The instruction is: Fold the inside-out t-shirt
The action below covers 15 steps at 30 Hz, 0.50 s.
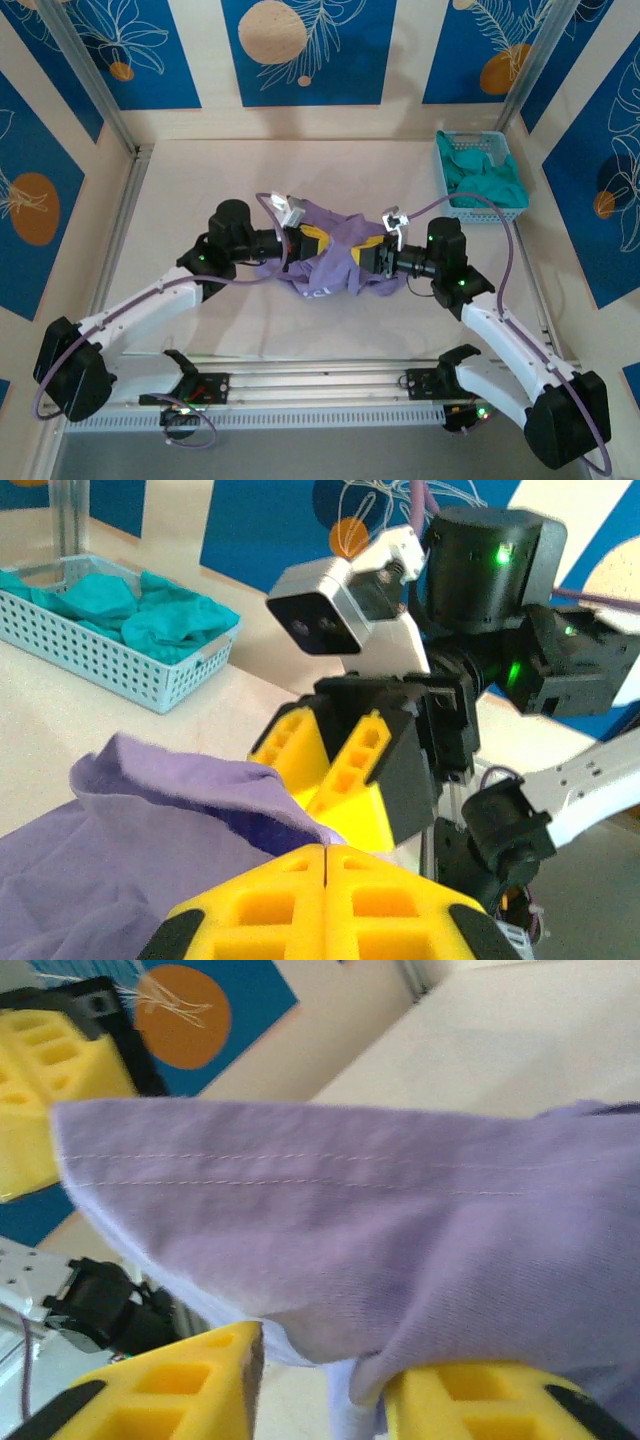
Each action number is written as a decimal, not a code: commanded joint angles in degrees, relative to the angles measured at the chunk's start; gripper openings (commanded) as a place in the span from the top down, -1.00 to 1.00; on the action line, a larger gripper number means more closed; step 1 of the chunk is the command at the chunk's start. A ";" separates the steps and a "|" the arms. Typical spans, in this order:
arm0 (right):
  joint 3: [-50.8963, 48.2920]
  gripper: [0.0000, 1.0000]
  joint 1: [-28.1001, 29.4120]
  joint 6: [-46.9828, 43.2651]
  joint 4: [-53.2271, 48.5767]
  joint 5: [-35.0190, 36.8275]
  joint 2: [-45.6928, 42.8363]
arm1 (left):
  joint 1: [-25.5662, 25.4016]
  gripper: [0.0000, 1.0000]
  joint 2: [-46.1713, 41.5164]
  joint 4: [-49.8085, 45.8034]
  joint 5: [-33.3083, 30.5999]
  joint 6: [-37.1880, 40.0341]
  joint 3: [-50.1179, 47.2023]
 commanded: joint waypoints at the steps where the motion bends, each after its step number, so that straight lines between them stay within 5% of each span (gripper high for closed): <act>1: 2.77 0.09 -0.39 0.86 -12.29 12.86 -2.95 | -1.66 1.00 -2.98 -6.13 0.52 7.01 -0.39; 4: 5.81 -0.03 -0.36 1.77 -18.37 20.58 -3.51 | -4.00 1.00 -3.14 -10.13 0.43 9.60 -0.30; 15: 12.74 -0.14 -0.47 2.46 -27.63 25.79 6.70 | -17.94 1.00 6.41 -19.99 -6.77 15.19 1.53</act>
